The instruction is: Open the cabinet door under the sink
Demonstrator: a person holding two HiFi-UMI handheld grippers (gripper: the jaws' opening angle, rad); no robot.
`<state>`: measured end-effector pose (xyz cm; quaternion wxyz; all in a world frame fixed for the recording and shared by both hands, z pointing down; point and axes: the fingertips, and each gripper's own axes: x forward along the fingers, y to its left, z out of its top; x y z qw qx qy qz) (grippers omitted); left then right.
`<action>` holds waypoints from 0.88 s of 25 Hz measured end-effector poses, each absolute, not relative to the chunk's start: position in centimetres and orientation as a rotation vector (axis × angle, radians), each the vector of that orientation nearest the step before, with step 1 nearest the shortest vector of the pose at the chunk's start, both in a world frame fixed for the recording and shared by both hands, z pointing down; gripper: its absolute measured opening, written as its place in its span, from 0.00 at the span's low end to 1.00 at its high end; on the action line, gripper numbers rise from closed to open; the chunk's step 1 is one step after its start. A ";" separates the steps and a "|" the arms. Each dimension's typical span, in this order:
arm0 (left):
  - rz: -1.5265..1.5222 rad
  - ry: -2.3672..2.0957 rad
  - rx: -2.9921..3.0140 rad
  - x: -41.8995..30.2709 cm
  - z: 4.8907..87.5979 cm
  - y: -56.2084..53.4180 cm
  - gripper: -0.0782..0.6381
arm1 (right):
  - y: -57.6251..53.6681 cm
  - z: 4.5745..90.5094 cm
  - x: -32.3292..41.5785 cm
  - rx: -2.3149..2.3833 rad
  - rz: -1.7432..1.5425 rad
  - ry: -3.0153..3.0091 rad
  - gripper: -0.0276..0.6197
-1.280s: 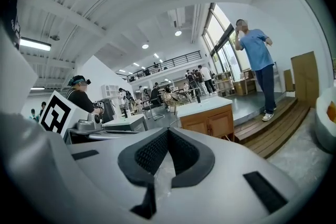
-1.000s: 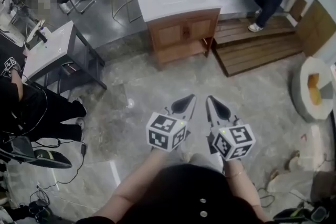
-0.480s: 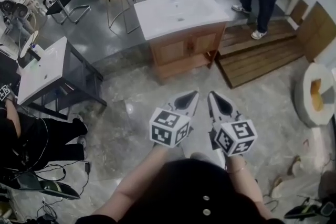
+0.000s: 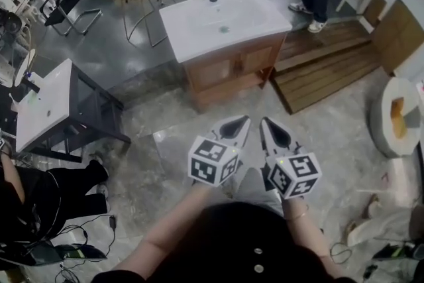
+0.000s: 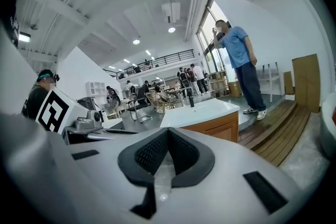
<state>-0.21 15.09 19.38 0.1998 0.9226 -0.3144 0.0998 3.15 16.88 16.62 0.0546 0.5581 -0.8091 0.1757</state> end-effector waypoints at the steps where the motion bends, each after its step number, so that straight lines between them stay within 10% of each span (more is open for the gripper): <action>1: 0.282 -0.878 2.575 -0.1 19.5 14.6 0.12 | 16.4 16.7 3.3 1.699 0.542 -2.452 0.03; 22: 0.287 -1.022 2.486 5.4 22.0 -2.1 0.12 | -0.4 19.7 8.5 1.500 0.610 -2.532 0.03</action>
